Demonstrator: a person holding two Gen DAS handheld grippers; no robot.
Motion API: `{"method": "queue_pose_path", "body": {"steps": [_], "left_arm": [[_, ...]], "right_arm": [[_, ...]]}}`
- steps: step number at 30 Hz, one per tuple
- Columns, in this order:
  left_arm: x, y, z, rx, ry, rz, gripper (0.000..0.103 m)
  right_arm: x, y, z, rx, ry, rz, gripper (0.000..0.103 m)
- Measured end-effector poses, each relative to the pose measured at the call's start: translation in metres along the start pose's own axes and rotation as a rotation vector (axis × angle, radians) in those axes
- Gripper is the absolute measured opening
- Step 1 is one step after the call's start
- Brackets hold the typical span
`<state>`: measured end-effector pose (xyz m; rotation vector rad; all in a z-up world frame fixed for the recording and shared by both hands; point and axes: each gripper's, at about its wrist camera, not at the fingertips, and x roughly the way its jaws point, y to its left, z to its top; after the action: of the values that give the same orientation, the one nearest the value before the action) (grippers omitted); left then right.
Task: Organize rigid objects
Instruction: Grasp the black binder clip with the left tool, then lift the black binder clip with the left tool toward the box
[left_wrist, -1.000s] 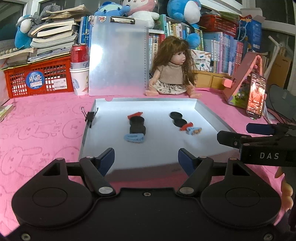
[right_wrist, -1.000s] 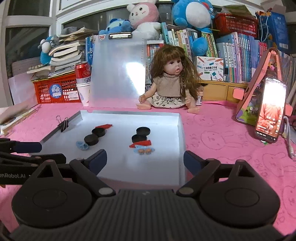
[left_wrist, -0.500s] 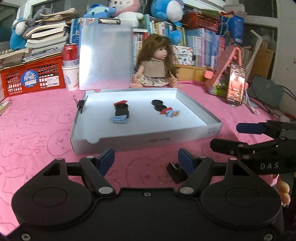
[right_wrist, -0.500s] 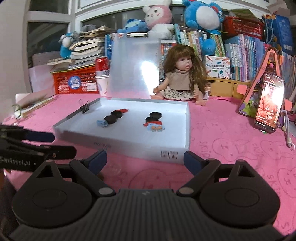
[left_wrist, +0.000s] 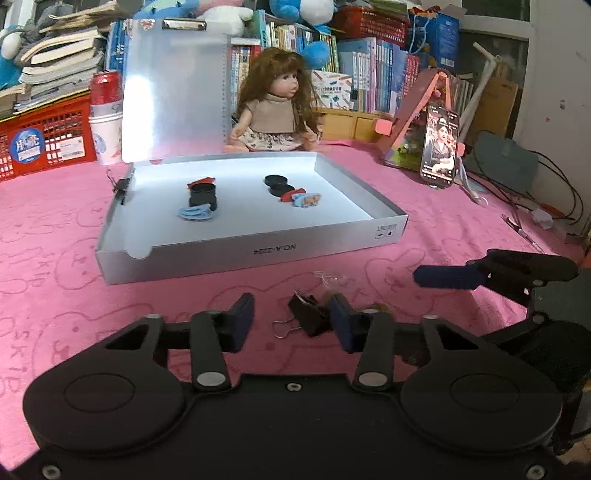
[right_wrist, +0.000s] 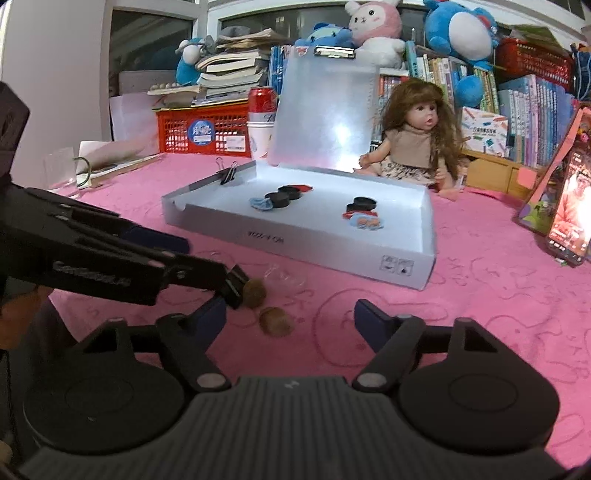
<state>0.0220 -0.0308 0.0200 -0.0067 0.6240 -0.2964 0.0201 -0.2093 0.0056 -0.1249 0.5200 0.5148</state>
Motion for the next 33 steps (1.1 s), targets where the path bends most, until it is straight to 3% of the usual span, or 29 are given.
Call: {"method": "queue_pose_path", "body": {"steps": [6,9,11,15,27,31,33], "left_arm": [[0.022,-0.001,0.0,-0.014,0.05,-0.013,0.038],[0.026,-0.003,0.0,-0.007,0.036,0.006,0.038],[0.026,-0.004,0.001,-0.005,0.033,-0.001,0.02],[0.023,-0.008,0.001,0.041,0.027,0.031,0.017],[0.002,0.018,-0.008,0.031,0.03,0.088,0.018],[-0.008,0.023,-0.014,0.031,0.027,0.106,0.023],[-0.014,0.021,-0.017,0.045,0.021,0.12,0.035]], "right_arm": [[0.002,-0.001,-0.003,0.007,0.009,-0.013,0.076],[0.003,-0.002,-0.004,0.004,0.013,-0.032,0.076],[0.004,-0.003,-0.005,0.006,0.016,-0.04,0.076],[0.005,-0.005,-0.006,0.018,0.017,-0.05,0.076],[0.007,-0.006,-0.005,0.034,-0.003,-0.081,0.076],[0.007,-0.006,-0.005,0.035,-0.003,-0.086,0.076],[0.008,-0.006,-0.005,0.041,-0.004,-0.088,0.076]]}}
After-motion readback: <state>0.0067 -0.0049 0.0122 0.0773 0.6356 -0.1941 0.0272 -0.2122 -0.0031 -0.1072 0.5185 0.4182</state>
